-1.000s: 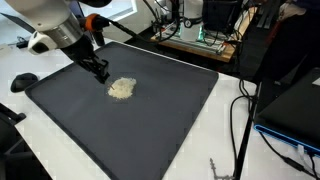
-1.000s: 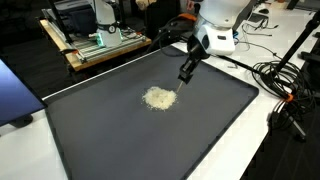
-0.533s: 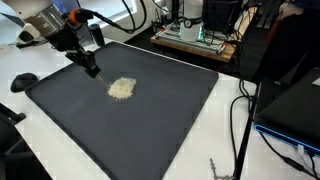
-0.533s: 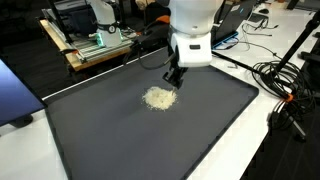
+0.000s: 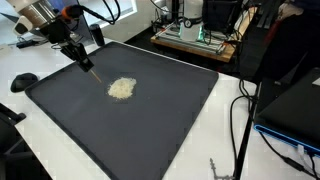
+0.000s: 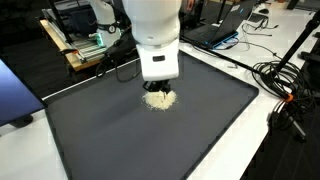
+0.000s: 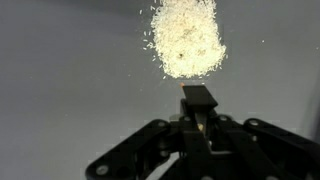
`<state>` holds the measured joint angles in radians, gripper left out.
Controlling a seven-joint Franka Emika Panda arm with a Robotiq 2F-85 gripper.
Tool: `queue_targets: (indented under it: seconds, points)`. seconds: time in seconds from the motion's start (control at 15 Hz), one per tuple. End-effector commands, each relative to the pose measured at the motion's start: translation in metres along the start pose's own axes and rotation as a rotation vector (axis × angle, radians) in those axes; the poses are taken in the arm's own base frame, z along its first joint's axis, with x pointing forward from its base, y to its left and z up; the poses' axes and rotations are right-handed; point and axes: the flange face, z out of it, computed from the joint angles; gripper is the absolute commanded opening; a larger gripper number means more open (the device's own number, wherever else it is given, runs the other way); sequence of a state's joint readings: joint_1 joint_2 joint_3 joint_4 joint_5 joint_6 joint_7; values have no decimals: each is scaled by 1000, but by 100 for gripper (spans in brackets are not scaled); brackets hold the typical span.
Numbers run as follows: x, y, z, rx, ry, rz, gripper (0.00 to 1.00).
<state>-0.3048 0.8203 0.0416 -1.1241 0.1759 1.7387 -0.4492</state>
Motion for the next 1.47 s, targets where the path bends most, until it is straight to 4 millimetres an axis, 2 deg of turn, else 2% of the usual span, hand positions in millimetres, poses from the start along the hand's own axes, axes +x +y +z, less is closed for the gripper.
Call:
queue_targets:
  seconds: [0.0, 0.33, 0.4, 0.47, 1.0, 1.4]
  points:
    - [-2, 5, -1, 0, -1, 4, 12]
    - [0, 1, 0, -2, -3, -2, 12]
    - [0, 1, 0, -2, -3, -2, 3]
    - [-2, 4, 2, 16, 10, -5, 3]
    - [-52, 64, 11, 154, 136, 104, 3]
    - [-90, 65, 32, 184, 242, 138, 3]
